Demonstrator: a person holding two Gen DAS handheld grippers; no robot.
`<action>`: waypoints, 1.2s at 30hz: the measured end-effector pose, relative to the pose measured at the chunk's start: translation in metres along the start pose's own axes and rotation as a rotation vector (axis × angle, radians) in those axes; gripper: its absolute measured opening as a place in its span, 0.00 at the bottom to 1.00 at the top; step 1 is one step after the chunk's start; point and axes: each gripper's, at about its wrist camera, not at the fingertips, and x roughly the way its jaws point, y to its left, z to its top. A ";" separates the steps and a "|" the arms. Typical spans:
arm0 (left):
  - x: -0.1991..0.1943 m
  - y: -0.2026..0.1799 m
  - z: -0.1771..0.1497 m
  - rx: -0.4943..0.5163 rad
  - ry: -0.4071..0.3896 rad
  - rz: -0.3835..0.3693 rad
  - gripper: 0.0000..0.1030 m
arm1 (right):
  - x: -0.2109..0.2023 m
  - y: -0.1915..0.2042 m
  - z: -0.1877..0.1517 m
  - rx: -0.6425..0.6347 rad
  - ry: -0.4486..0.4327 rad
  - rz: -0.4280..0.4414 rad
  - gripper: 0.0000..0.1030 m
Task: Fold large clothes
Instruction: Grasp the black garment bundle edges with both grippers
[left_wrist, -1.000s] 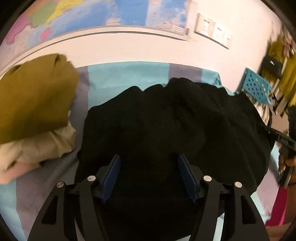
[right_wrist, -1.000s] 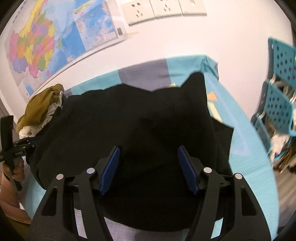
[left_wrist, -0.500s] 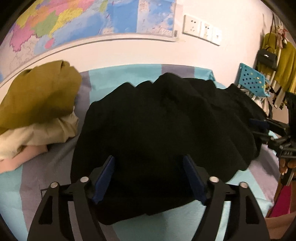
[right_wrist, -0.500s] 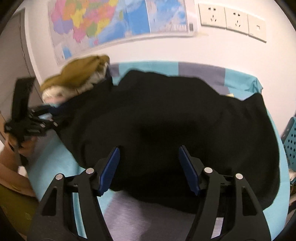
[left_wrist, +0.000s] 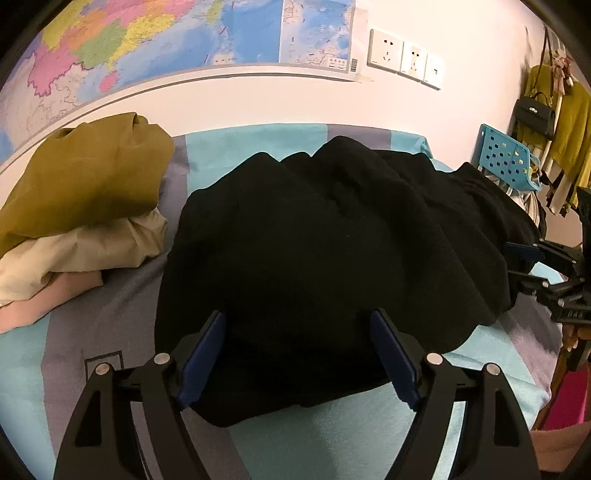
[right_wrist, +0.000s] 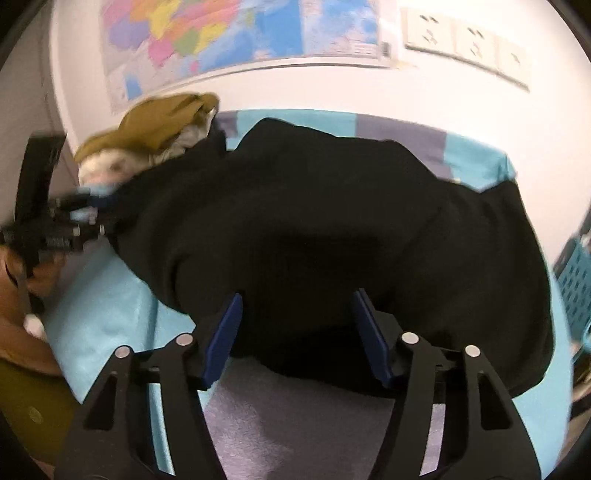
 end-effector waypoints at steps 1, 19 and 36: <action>-0.001 -0.001 0.000 -0.002 0.000 0.005 0.76 | -0.004 0.001 0.002 -0.006 -0.010 -0.012 0.57; -0.024 -0.010 -0.004 -0.022 -0.025 0.017 0.80 | 0.007 0.109 0.011 -0.473 -0.057 0.014 0.76; -0.028 0.001 -0.039 -0.150 0.046 -0.245 0.80 | 0.053 0.111 0.010 -0.571 -0.037 -0.115 0.57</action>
